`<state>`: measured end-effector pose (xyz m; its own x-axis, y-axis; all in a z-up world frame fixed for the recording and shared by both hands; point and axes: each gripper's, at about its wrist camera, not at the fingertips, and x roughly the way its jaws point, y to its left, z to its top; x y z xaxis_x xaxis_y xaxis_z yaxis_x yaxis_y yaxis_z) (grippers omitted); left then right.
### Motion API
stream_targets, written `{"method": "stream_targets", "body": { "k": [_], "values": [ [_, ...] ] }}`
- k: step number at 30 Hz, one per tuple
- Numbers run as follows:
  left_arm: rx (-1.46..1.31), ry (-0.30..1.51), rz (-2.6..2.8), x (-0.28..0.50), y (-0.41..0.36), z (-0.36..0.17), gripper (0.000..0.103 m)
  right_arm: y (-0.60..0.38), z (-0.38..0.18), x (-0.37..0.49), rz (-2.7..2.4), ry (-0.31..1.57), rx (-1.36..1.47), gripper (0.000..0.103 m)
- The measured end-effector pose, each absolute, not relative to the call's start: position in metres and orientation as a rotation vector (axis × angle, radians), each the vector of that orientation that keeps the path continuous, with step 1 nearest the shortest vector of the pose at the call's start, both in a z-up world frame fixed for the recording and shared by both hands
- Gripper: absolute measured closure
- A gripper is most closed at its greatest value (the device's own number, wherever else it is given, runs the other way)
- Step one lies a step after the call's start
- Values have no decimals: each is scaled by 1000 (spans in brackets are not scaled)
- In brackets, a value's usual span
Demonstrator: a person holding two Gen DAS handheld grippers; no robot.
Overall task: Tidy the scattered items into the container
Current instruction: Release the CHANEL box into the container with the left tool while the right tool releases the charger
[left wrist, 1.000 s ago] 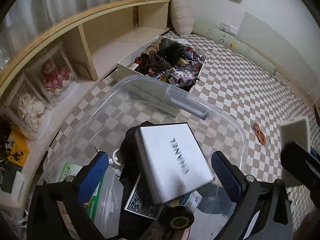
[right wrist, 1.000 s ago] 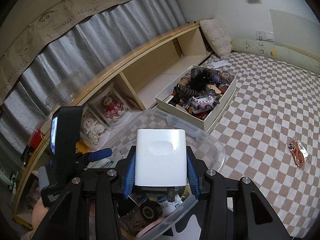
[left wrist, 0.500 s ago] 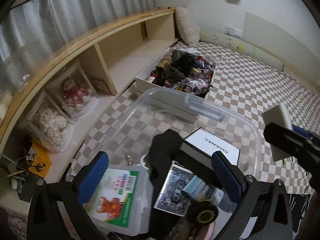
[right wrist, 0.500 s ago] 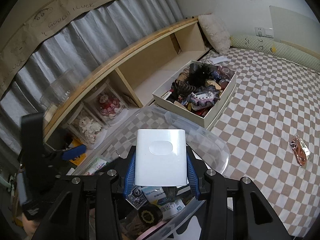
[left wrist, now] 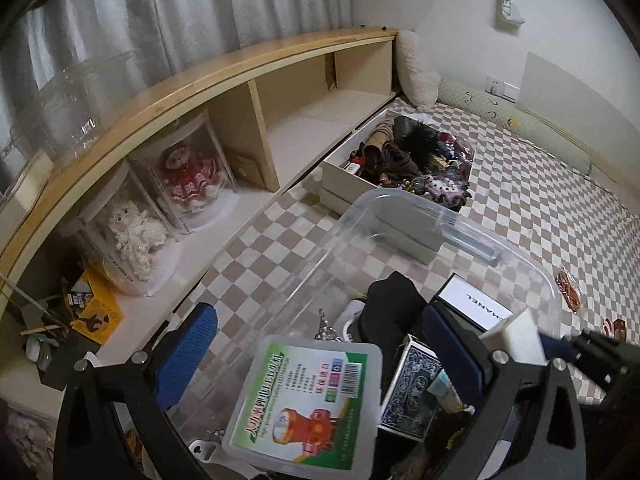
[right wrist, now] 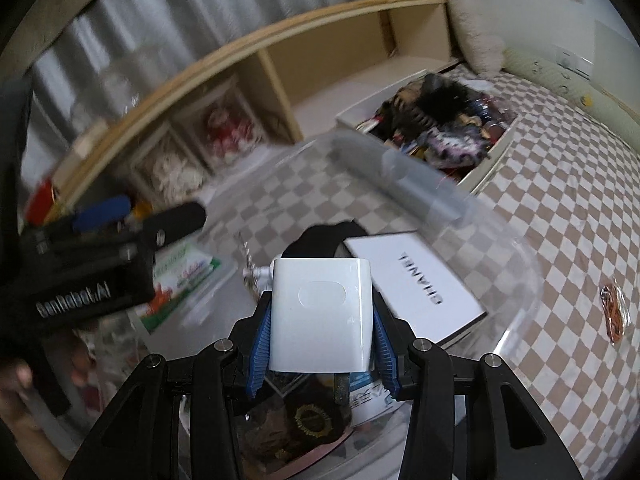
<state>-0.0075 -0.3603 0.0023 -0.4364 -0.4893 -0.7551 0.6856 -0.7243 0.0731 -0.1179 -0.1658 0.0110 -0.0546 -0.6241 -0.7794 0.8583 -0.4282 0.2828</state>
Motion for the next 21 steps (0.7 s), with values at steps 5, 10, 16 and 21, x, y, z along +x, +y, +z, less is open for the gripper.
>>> {"method": "stream_targets", "body": {
  "k": [5, 10, 16, 21],
  "values": [
    [1018, 350, -2166, -2, -367, 2, 0, -176, 1, -100, -1676, 411, 1092, 57],
    [1020, 366, -2151, 1, -372, 0, 0, -178, -2, -88, -1647, 496, 1099, 57],
    [1023, 391, -2152, 4, -373, -1, 0, -171, 13, -80, -1644, 501, 1064, 41],
    [1020, 400, -2158, 2, -370, 1, 0, -160, 32, -71, -1687, 529, 973, 26]
  ]
}}
